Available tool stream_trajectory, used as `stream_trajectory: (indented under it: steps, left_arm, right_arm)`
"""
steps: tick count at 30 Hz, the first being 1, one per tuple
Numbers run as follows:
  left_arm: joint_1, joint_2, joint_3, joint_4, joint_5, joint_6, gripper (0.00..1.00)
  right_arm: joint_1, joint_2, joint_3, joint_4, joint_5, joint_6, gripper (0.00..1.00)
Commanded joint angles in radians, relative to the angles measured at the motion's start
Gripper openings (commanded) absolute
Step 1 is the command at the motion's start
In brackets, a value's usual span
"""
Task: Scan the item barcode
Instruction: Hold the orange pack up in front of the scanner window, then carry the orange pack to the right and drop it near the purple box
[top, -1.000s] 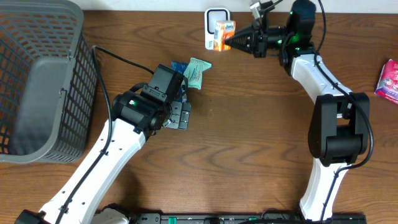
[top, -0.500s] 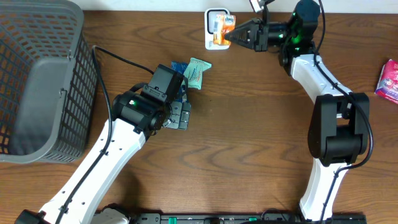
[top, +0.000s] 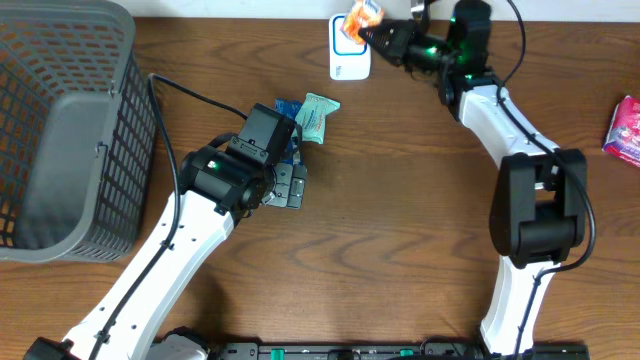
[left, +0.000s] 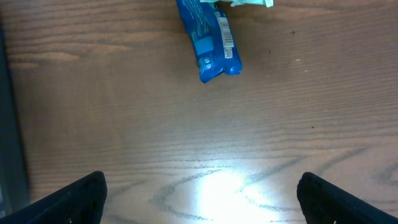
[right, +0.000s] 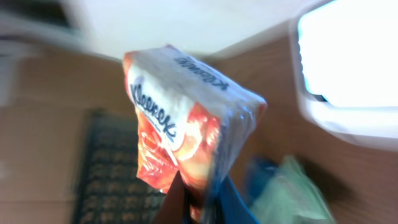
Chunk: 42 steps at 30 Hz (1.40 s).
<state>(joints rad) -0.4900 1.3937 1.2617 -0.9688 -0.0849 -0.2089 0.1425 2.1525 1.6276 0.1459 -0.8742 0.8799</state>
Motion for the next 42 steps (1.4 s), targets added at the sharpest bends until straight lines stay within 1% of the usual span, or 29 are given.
stream_trajectory:
  steps: [1, 2, 3, 4, 6, 8, 9, 12, 14, 15, 17, 18, 20, 24, 29, 33, 35, 38, 40, 42]
  left_arm:
    - [0.002, 0.003, -0.001, -0.003, -0.005, 0.002, 0.98]
    - [0.002, 0.003, -0.001, -0.003, -0.005, 0.002, 0.98]
    - [0.002, 0.003, -0.001, -0.003, -0.005, 0.002, 0.98]
    - [0.002, 0.003, -0.001, -0.003, -0.005, 0.002, 0.98]
    - [0.002, 0.003, -0.001, -0.003, -0.005, 0.002, 0.98]
    - [0.002, 0.003, -0.001, -0.003, -0.005, 0.002, 0.98]
    - [0.002, 0.003, -0.001, -0.003, -0.005, 0.002, 0.98]
    - [0.002, 0.003, -0.001, -0.003, -0.005, 0.002, 0.98]
    - [0.002, 0.003, -0.001, -0.003, -0.005, 0.002, 0.98]
    - [0.002, 0.003, -0.001, -0.003, -0.005, 0.002, 0.98]
    - [0.002, 0.003, -0.001, -0.003, -0.005, 0.002, 0.98]
    - [0.002, 0.003, -0.001, -0.003, -0.005, 0.002, 0.98]
    - [0.002, 0.003, -0.001, -0.003, -0.005, 0.002, 0.98]
    - [0.002, 0.003, -0.001, -0.003, -0.005, 0.002, 0.98]
    - [0.002, 0.003, -0.001, -0.003, -0.005, 0.002, 0.98]
    - [0.002, 0.003, -0.001, -0.003, -0.005, 0.002, 0.98]
    - [0.002, 0.003, -0.001, -0.003, -0.005, 0.002, 0.98]
    - [0.002, 0.003, -0.001, -0.003, -0.005, 0.002, 0.98]
    - [0.002, 0.003, -0.001, -0.003, -0.005, 0.002, 0.98]
    - [0.002, 0.003, -0.001, -0.003, -0.005, 0.002, 0.98]
  right_arm:
    - [0.043, 0.003, 0.100, -0.301, 0.384, -0.323, 0.01]
    - [0.061, 0.003, 0.147, -0.408, 0.478, -0.381, 0.01]
    - [0.072, 0.003, 0.176, -0.454, 0.527, -0.411, 0.01]
    - [0.100, 0.003, 0.250, -0.529, 0.651, -0.471, 0.01]
    - [0.134, 0.003, 0.313, -0.566, 0.812, -0.556, 0.01]
    - [0.167, 0.003, 0.332, -0.553, 0.948, -0.679, 0.01]
    - [0.189, 0.004, 0.332, -0.537, 1.036, -0.779, 0.01]
    - [0.245, 0.035, 0.332, -0.492, 1.270, -1.009, 0.01]
    - [0.274, 0.069, 0.332, -0.459, 1.338, -1.150, 0.01]
    - [0.285, 0.091, 0.332, -0.444, 1.341, -1.221, 0.02]
    - [0.301, 0.126, 0.332, -0.427, 1.351, -1.309, 0.04]
    - [0.309, 0.143, 0.332, -0.416, 1.381, -1.320, 0.04]
    - [0.316, 0.160, 0.332, -0.396, 1.421, -1.305, 0.02]
    - [0.315, 0.174, 0.332, -0.393, 1.382, -1.273, 0.01]
    - [0.310, 0.174, 0.334, -0.388, 1.390, -1.241, 0.01]
    - [0.280, 0.162, 0.369, -0.402, 1.470, -1.109, 0.01]
    - [0.240, 0.150, 0.397, -0.449, 1.487, -1.004, 0.01]
    - [0.153, 0.138, 0.455, -0.596, 1.486, -0.843, 0.01]
    - [0.079, 0.134, 0.491, -0.718, 1.486, -0.768, 0.01]
    - [0.008, 0.131, 0.509, -0.822, 1.486, -0.724, 0.01]
